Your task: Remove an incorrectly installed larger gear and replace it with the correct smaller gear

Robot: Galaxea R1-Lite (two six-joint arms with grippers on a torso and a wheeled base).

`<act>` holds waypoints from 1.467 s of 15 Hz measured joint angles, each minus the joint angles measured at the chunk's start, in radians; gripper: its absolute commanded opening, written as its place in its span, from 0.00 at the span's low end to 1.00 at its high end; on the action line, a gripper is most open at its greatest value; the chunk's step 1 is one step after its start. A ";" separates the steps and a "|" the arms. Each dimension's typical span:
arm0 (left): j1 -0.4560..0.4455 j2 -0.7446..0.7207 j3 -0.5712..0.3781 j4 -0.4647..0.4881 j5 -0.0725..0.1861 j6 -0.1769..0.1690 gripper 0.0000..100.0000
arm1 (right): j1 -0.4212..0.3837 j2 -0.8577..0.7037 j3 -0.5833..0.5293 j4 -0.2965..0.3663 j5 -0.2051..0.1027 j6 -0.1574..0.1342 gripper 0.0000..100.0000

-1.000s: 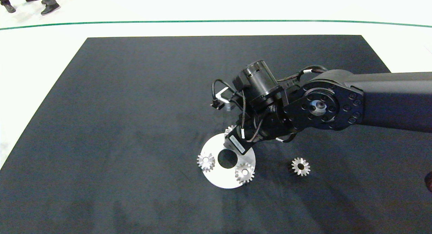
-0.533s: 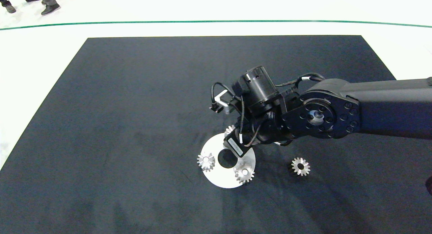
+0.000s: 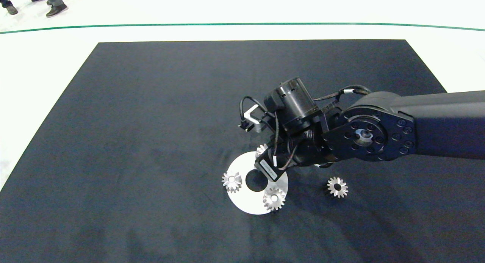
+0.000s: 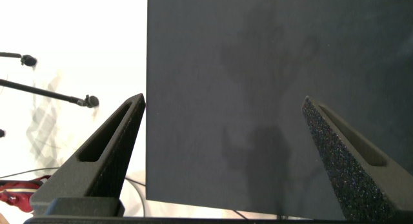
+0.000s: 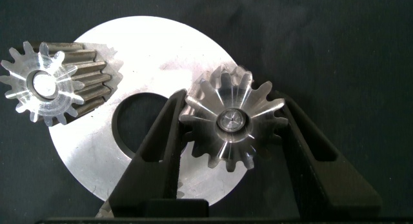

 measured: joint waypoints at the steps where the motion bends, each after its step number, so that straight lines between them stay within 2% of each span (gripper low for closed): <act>1: 0.000 -0.001 0.000 0.000 0.000 0.000 1.00 | 0.000 -0.004 0.003 -0.011 0.001 0.002 0.28; 10: 0.000 -0.007 0.000 0.000 0.000 -0.001 1.00 | 0.022 -0.106 0.037 -0.029 0.009 0.007 0.10; 13: 0.000 -0.011 0.000 0.000 0.000 0.000 1.00 | -0.035 -0.157 0.063 -0.030 0.006 0.008 0.04; 17: 0.000 -0.019 0.000 0.000 -0.001 0.007 1.00 | -0.131 -0.185 0.174 -0.038 0.007 0.017 0.04; 18: 0.001 -0.020 0.000 0.000 -0.001 0.007 1.00 | -0.152 -0.184 0.199 -0.061 0.009 0.028 0.04; 20: 0.000 -0.020 0.000 0.000 -0.001 0.007 1.00 | -0.178 -0.176 0.246 -0.153 0.009 0.039 0.04; 22: 0.000 -0.020 0.000 0.000 -0.001 0.007 1.00 | -0.191 -0.165 0.278 -0.187 0.009 0.040 0.04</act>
